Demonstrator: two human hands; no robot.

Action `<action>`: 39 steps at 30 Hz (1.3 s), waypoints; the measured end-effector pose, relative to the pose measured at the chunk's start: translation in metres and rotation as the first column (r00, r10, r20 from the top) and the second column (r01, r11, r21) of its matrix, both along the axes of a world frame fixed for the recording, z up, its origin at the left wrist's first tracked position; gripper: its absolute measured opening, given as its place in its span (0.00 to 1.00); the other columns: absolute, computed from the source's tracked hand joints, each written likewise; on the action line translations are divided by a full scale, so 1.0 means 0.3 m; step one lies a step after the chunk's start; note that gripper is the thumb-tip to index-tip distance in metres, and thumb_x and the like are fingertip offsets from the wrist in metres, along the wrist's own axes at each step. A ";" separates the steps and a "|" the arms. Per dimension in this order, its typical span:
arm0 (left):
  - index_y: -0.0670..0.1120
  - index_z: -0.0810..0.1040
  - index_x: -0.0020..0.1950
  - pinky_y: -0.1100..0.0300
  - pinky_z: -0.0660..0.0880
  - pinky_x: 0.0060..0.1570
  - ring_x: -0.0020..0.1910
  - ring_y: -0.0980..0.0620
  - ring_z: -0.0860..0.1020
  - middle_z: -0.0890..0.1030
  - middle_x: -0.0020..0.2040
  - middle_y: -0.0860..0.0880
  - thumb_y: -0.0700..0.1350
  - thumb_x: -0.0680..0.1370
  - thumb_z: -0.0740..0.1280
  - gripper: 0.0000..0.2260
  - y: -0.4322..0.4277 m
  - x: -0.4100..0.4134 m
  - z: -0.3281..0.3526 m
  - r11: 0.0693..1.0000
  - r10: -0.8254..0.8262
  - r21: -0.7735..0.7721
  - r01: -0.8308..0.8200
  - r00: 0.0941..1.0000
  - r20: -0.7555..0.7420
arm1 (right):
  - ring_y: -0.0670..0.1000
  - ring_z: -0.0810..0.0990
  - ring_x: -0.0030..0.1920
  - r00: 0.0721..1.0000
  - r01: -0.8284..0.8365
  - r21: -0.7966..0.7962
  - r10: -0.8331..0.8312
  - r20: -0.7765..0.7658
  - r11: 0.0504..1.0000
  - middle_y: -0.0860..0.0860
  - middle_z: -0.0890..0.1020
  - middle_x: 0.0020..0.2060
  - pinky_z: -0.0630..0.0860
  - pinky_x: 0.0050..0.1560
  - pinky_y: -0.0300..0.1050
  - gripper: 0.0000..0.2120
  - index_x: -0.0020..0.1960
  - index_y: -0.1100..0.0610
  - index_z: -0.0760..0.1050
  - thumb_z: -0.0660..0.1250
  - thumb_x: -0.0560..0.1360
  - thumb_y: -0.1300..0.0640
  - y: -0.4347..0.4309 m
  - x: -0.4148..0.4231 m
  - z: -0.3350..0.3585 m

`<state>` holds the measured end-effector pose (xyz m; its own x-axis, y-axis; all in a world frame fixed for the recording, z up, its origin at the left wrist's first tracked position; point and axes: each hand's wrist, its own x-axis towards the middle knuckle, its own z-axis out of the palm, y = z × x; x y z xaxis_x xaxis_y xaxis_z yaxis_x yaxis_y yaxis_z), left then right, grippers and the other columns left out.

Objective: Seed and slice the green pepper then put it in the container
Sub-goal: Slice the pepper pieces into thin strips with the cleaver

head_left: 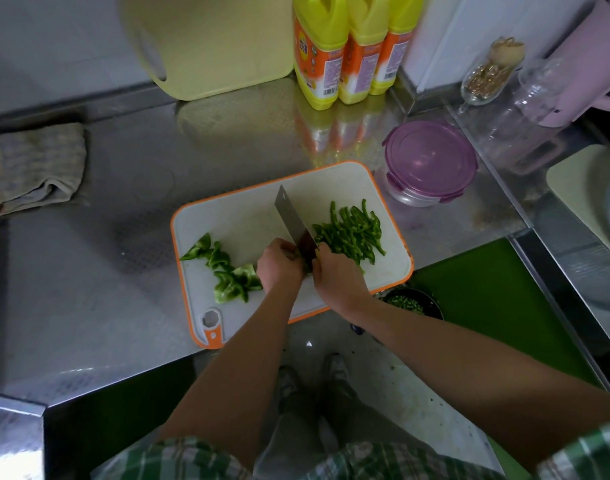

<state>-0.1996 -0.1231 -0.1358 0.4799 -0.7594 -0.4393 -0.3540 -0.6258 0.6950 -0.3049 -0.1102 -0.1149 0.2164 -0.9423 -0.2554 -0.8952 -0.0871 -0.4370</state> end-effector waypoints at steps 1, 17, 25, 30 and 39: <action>0.48 0.76 0.43 0.48 0.81 0.43 0.42 0.44 0.82 0.82 0.40 0.48 0.35 0.72 0.68 0.08 0.001 0.003 -0.002 1.000 -0.015 0.003 0.015 1.000 0.003 | 0.58 0.80 0.40 1.000 0.004 -0.004 -0.004 0.005 1.000 0.58 0.80 0.40 0.67 0.34 0.44 0.07 0.55 0.60 0.68 0.55 0.82 0.58 -0.004 -0.003 -0.002; 0.45 0.80 0.54 0.52 0.81 0.43 0.37 0.46 0.83 0.84 0.41 0.48 0.41 0.78 0.66 0.06 0.024 0.026 0.047 0.998 -0.055 -0.029 0.055 0.998 -0.023 | 0.53 0.72 0.32 0.983 0.048 -0.099 -0.029 0.183 0.994 0.52 0.72 0.32 0.61 0.30 0.44 0.08 0.53 0.62 0.69 0.57 0.81 0.57 -0.053 -0.075 0.038; 0.46 0.80 0.55 0.55 0.74 0.46 0.50 0.43 0.79 0.81 0.53 0.44 0.39 0.78 0.62 0.10 0.076 0.064 0.093 0.996 -0.034 -0.069 0.056 0.955 0.296 | 0.47 0.67 0.28 0.987 -0.065 0.049 0.058 0.149 0.997 0.47 0.67 0.29 0.62 0.30 0.42 0.07 0.46 0.58 0.64 0.55 0.81 0.57 0.013 -0.044 0.024; 0.46 0.80 0.53 0.54 0.74 0.45 0.50 0.44 0.78 0.79 0.53 0.45 0.39 0.78 0.62 0.09 0.112 0.094 0.104 0.991 -0.052 -0.094 0.091 0.932 0.358 | 0.52 0.71 0.34 0.989 0.116 -0.014 -0.115 0.096 0.993 0.48 0.68 0.31 0.64 0.34 0.43 0.08 0.50 0.61 0.67 0.55 0.82 0.57 -0.024 -0.085 0.022; 0.48 0.78 0.59 0.53 0.64 0.60 0.61 0.43 0.67 0.71 0.61 0.45 0.42 0.76 0.67 0.12 0.172 0.155 0.104 0.993 -0.114 0.037 0.111 0.849 0.516 | 0.50 0.71 0.28 0.982 -0.146 0.040 0.140 0.125 0.989 0.49 0.71 0.29 0.66 0.28 0.44 0.08 0.49 0.60 0.69 0.57 0.81 0.55 0.016 -0.046 0.030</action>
<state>-0.1530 -0.0715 -0.1045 0.5499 -0.8205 -0.1561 -0.7292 -0.5628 0.3893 -0.3186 -0.1055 -0.1059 0.3799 -0.8865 -0.2641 -0.8154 -0.1860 -0.5482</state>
